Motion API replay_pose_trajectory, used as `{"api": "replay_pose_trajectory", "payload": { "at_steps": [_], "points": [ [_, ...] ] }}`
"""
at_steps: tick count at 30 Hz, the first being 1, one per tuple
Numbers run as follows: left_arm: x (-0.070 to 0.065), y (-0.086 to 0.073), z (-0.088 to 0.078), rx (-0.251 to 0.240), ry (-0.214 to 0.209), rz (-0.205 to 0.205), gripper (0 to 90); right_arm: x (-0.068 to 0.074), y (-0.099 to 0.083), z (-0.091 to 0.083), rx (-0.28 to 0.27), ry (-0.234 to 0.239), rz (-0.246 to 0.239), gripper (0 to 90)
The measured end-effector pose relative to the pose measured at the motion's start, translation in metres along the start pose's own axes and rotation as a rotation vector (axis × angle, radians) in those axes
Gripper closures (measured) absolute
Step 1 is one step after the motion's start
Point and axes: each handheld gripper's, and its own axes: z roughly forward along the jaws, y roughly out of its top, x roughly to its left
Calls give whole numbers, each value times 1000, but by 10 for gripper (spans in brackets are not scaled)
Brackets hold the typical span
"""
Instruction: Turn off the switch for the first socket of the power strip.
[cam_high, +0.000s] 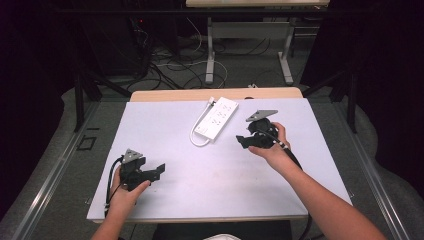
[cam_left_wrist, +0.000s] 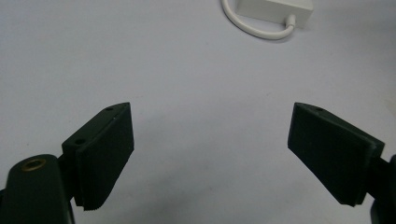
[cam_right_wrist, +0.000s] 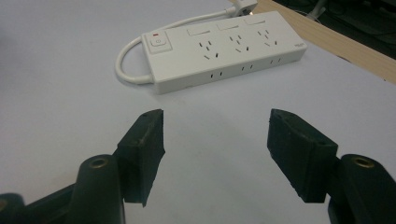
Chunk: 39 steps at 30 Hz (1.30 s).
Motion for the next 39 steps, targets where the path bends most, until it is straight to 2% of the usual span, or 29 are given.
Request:
{"api": "replay_pose_trajectory", "payload": {
  "at_steps": [7,8,14,19,22,23,24,29,30,31,39],
  "points": [
    [0,0,0,-2,-2,0,146,4,9,10,22,21,-44,369],
    [1,0,0,3,-4,1,146,4,11,14,23,29,-62,370],
    [1,0,0,-2,-3,2,146,6,19,22,36,47,-84,372],
    [1,0,0,-2,-3,2,146,8,27,28,60,46,-80,391],
    [1,0,0,-1,-4,3,147,9,31,33,56,44,-96,405],
    [1,0,0,-1,-4,3,146,9,33,33,88,47,-102,409],
    [1,0,0,-1,-3,3,147,9,34,35,72,41,-107,409],
    [1,0,0,-1,-4,3,147,12,43,41,98,40,-117,419],
    [1,0,0,-1,-5,3,147,13,44,42,109,43,-106,426],
    [1,0,-1,-1,-5,2,147,12,45,44,108,46,-123,430],
    [2,0,-1,1,-4,2,147,9,53,55,113,41,-93,446]
  ]
}}
